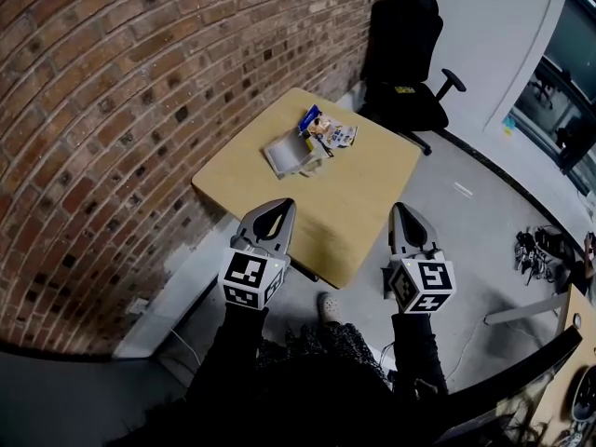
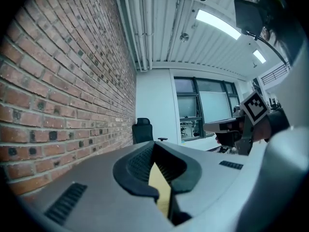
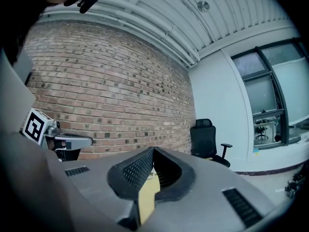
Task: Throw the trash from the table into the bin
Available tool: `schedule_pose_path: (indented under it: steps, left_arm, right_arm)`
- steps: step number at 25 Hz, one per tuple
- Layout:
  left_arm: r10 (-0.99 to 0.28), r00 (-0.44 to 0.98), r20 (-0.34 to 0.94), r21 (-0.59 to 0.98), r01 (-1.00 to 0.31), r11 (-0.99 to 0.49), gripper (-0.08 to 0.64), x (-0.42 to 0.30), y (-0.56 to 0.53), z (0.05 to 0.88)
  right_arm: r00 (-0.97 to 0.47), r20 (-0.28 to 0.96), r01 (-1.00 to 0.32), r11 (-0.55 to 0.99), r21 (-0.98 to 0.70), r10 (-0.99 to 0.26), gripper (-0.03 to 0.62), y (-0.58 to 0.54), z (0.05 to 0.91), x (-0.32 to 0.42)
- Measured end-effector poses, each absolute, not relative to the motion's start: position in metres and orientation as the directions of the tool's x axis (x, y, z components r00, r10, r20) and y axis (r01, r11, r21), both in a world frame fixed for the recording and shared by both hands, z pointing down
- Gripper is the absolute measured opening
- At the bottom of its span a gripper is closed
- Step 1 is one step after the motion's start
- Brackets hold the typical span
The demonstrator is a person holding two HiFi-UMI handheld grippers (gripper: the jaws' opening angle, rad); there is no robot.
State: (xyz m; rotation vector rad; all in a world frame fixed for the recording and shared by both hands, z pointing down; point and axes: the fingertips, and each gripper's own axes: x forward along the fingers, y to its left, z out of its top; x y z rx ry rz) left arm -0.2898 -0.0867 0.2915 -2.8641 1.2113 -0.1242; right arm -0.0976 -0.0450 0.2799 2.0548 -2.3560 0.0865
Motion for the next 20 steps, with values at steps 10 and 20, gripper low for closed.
schedule_pose_path:
  steps: [10,20]
  left_arm:
    - [-0.748,0.662,0.054,-0.064,-0.745,-0.664,0.008,-0.277,-0.142,0.293]
    - [-0.764,0.639,0.084,-0.056,-0.763,-0.644,0.008,-0.248,-0.206,0.302]
  right_arm:
    - [-0.157,0.042,-0.987,0.156,-0.036,-0.987,0.011,-0.111,0.283,-0.076]
    - [-0.218,0.08,-0.976,0.214,-0.048,-0.973,0.011,-0.189,0.296,-0.054]
